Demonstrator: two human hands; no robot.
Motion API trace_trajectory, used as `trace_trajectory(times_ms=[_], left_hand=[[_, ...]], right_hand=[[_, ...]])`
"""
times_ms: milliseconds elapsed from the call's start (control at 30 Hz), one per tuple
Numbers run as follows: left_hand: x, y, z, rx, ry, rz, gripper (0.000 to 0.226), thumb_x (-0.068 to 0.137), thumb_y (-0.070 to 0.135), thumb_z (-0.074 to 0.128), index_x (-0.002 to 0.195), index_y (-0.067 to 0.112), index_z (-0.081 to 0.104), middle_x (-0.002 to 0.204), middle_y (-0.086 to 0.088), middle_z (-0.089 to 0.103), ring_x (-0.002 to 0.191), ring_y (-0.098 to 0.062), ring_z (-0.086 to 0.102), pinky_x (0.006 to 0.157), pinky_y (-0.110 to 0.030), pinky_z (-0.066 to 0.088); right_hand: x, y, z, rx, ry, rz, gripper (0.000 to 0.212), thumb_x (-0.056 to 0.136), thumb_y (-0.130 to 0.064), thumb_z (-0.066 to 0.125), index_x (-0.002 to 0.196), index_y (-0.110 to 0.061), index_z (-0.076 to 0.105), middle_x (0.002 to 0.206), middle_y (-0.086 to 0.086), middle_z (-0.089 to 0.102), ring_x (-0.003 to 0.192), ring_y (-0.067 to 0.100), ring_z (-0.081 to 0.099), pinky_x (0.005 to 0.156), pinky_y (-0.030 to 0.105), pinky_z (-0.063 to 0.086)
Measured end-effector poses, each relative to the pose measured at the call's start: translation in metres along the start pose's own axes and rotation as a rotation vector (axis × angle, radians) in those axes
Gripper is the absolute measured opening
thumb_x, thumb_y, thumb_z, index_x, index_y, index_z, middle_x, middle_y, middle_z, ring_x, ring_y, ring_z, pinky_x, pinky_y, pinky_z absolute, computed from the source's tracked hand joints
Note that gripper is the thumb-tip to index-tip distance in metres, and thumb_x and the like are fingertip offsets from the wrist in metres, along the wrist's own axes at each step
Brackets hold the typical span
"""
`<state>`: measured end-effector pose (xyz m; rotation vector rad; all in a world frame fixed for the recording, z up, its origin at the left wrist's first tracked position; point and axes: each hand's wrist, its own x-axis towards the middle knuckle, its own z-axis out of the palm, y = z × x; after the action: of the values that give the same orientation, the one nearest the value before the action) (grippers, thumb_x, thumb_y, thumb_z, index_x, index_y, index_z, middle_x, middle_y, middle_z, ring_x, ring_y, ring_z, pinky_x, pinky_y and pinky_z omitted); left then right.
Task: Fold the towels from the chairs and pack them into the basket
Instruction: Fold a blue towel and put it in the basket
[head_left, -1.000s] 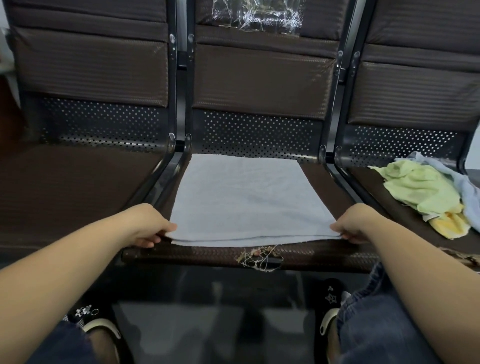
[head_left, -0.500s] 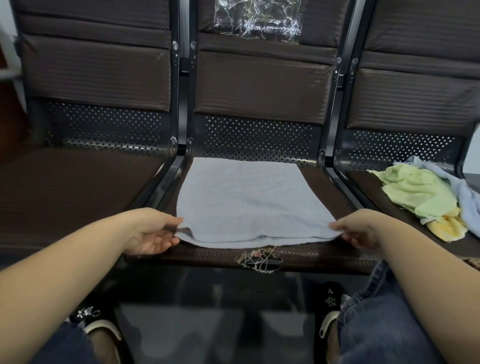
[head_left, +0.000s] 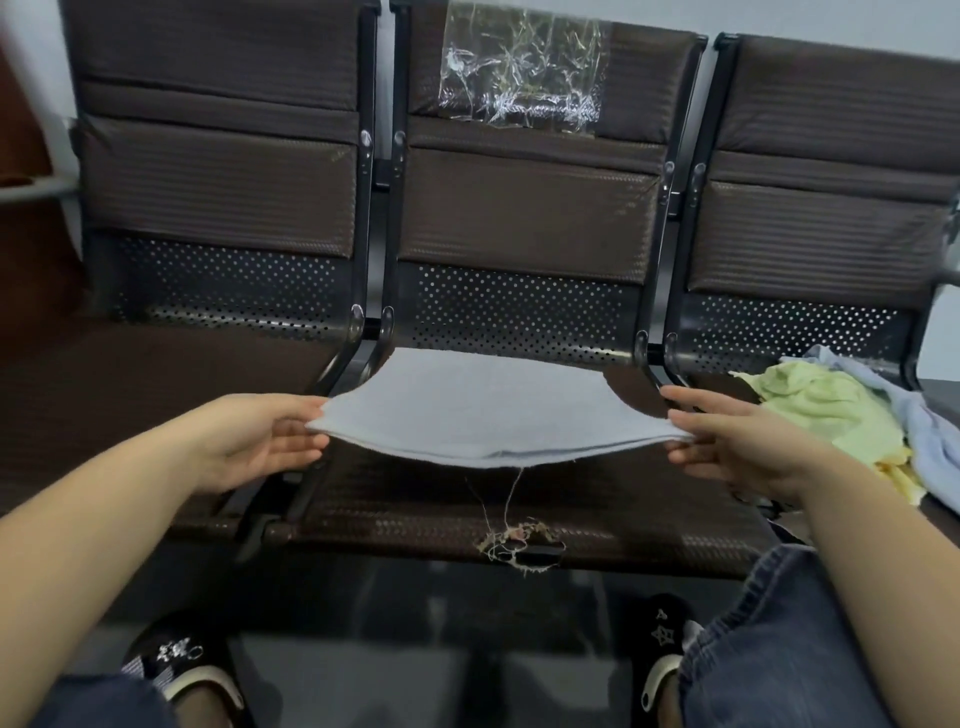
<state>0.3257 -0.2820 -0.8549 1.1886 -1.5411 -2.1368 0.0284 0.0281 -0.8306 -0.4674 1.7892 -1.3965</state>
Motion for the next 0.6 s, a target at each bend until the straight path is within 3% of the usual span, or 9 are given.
trace_trajectory(times_ms=[100,133,200,300,367,400,467,533,600], left_hand=[[-0.020,0.016,-0.022,0.157,-0.256,-0.020,0.087,0.029,0.014,0.089,0.113,0.022,0.067,0.070,-0.012,0.061,0.051,-0.016,0.058,0.046,-0.026,0.054],[-0.024,0.019,-0.028,0.189,-0.312,-0.031,0.085,0.032,0.009,0.085,0.114,0.022,0.068,0.066,-0.012,0.057,0.050,-0.016,0.056,0.045,-0.027,0.052],[-0.024,0.024,-0.040,0.250,-0.307,-0.046,0.078,0.045,0.009,0.078,0.122,0.012,0.064,0.066,-0.011,0.059,0.054,-0.018,0.057,0.050,-0.031,0.052],[-0.011,0.025,-0.052,0.306,-0.245,-0.049,0.089,0.055,0.021,0.083,0.134,-0.001,0.048,0.082,-0.012,0.063,0.071,-0.021,0.060,0.067,-0.036,0.050],[-0.004,0.025,-0.049,0.279,-0.238,-0.033,0.088,0.053,0.022,0.083,0.131,-0.003,0.050,0.084,-0.010,0.065,0.072,-0.019,0.062,0.066,-0.033,0.053],[-0.003,0.026,-0.042,0.253,-0.236,-0.012,0.087,0.048,0.022,0.084,0.126,-0.004,0.055,0.082,-0.010,0.066,0.069,-0.018,0.064,0.063,-0.031,0.054],[0.003,0.026,-0.028,0.203,-0.235,0.064,0.078,0.037,0.022,0.087,0.109,0.000,0.066,0.076,-0.007,0.069,0.063,-0.013,0.066,0.055,-0.025,0.055],[0.011,0.032,-0.016,0.151,-0.214,0.142,0.050,0.051,0.023,0.084,0.097,0.006,0.073,0.077,-0.004,0.071,0.061,-0.009,0.066,0.054,-0.020,0.056],[0.024,0.041,-0.006,0.040,-0.106,0.255,0.018,0.083,0.012,0.061,0.084,0.016,0.078,0.078,0.000,0.072,0.064,-0.006,0.067,0.060,-0.018,0.056]], right_hand=[[-0.015,-0.009,-0.005,0.195,-0.268,-0.012,0.055,0.069,-0.021,0.082,0.121,-0.016,0.065,0.068,0.013,0.060,0.060,0.018,0.062,0.067,0.035,0.058],[-0.020,-0.008,-0.006,0.286,-0.395,0.000,0.053,0.080,-0.017,0.074,0.130,-0.007,0.057,0.079,0.022,0.061,0.074,0.026,0.064,0.081,0.044,0.055],[-0.019,0.002,-0.014,0.369,-0.478,-0.142,0.041,0.104,-0.003,0.024,0.142,0.012,0.026,0.112,0.035,0.054,0.107,0.042,0.055,0.105,0.057,0.032],[-0.007,0.007,-0.023,0.391,-0.610,-0.232,0.044,0.103,0.000,0.006,0.140,0.018,0.022,0.121,0.037,0.048,0.115,0.045,0.050,0.109,0.058,0.025],[-0.005,0.001,-0.011,0.363,-0.551,-0.192,0.039,0.104,-0.006,0.025,0.134,0.016,0.037,0.113,0.035,0.054,0.107,0.040,0.057,0.103,0.059,0.034],[-0.002,-0.002,-0.004,0.329,-0.556,-0.108,0.038,0.096,-0.015,0.055,0.123,0.012,0.054,0.099,0.031,0.062,0.093,0.035,0.064,0.092,0.056,0.046],[0.011,-0.006,-0.006,0.152,-0.354,-0.083,0.059,0.040,-0.029,0.097,0.088,-0.002,0.076,0.068,0.017,0.064,0.059,0.022,0.066,0.062,0.041,0.058],[0.017,-0.010,0.002,0.123,-0.248,-0.147,0.063,0.022,-0.033,0.098,0.078,-0.011,0.078,0.063,0.010,0.065,0.056,0.018,0.067,0.058,0.035,0.059],[0.032,-0.015,0.007,0.233,-0.204,-0.220,0.038,0.044,-0.028,0.092,0.078,-0.015,0.078,0.064,0.005,0.066,0.063,0.017,0.069,0.065,0.036,0.060]])
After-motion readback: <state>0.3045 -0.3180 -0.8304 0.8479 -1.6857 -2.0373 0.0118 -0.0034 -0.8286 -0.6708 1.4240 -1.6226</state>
